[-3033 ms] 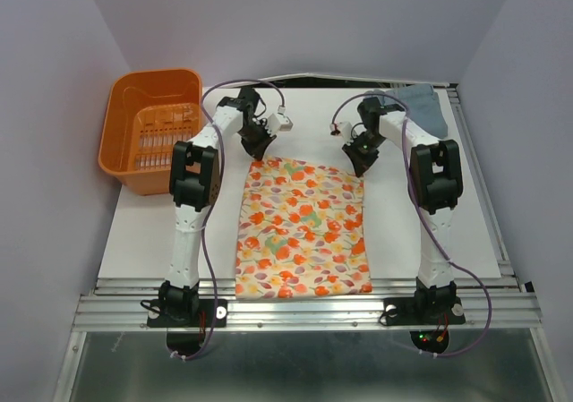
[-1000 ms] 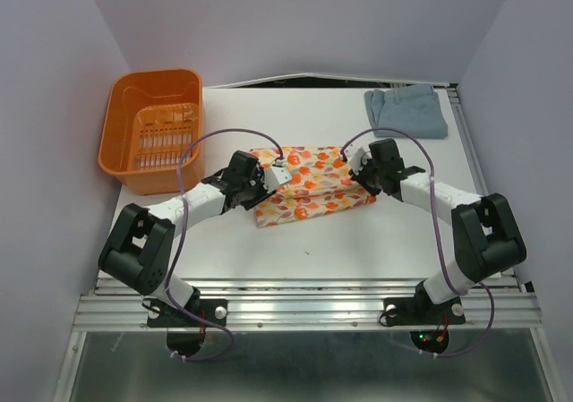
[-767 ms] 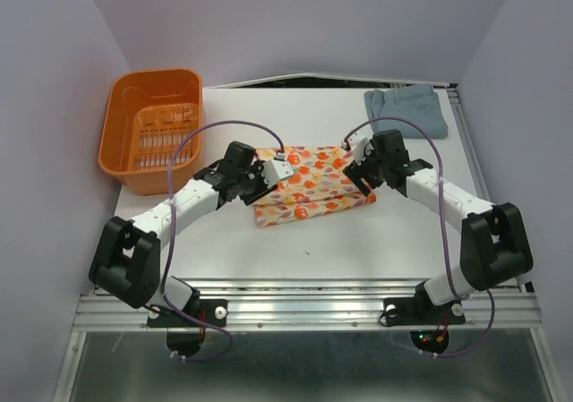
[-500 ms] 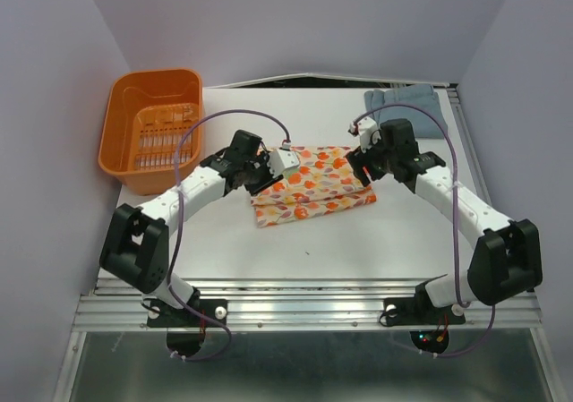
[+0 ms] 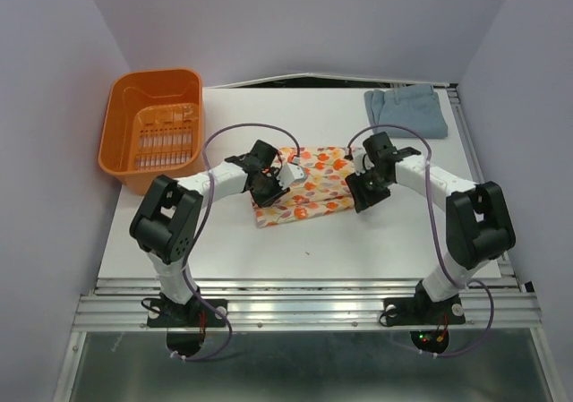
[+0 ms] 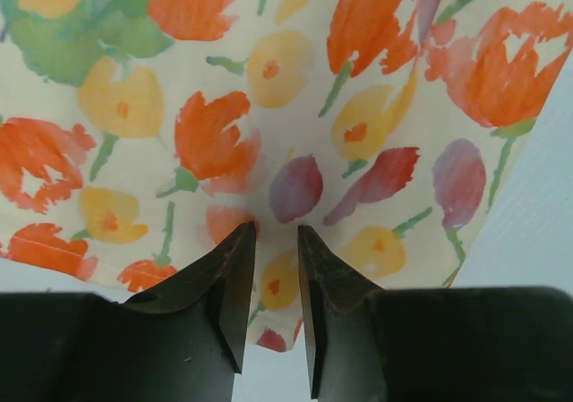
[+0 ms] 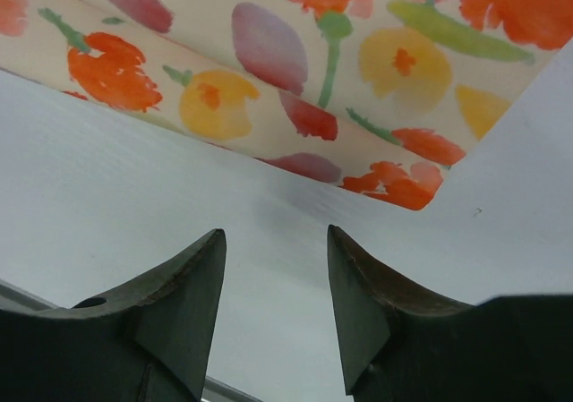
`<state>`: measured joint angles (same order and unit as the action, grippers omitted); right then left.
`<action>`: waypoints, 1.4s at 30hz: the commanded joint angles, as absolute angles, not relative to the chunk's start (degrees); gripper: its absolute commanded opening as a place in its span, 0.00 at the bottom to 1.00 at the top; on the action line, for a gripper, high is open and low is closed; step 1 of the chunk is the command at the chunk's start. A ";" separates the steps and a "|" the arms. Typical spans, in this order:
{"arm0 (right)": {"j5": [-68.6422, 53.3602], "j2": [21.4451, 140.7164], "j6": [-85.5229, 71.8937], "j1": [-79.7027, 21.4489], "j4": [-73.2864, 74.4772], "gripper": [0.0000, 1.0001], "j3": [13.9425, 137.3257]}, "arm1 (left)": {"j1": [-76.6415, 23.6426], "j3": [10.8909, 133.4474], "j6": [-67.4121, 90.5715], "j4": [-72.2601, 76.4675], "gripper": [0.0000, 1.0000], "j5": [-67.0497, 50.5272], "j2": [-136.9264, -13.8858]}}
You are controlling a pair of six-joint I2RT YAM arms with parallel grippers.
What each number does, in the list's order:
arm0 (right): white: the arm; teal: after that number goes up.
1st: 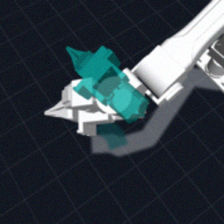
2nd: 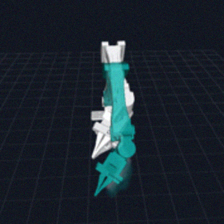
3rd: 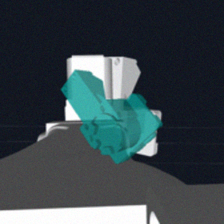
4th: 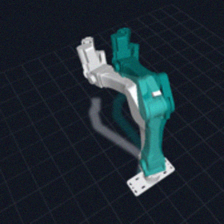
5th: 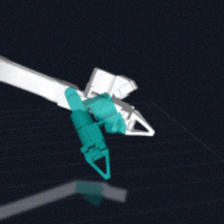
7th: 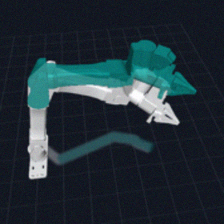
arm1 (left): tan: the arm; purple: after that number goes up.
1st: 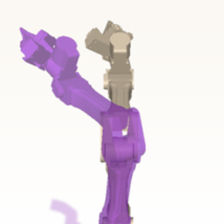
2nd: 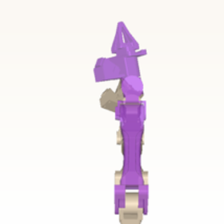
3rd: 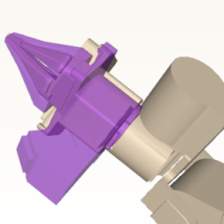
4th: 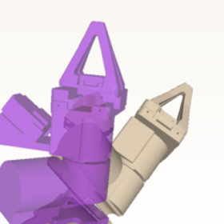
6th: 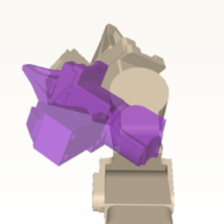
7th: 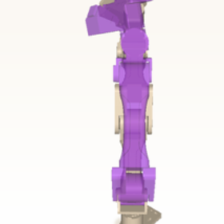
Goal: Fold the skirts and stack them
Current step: Fold the skirt
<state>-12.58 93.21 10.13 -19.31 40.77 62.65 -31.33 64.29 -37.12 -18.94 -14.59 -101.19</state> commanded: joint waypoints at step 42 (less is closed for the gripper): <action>-38.58 102.83 -25.29 -17.23 16.74 0.17 68.74 | -40.34 78.22 -6.59 -12.48 0.45 -12.48 -104.59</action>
<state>-32.84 103.59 -17.58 -17.61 28.10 71.77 -40.03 76.29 -6.92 -13.06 -12.99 -103.83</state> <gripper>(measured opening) 0.177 0.441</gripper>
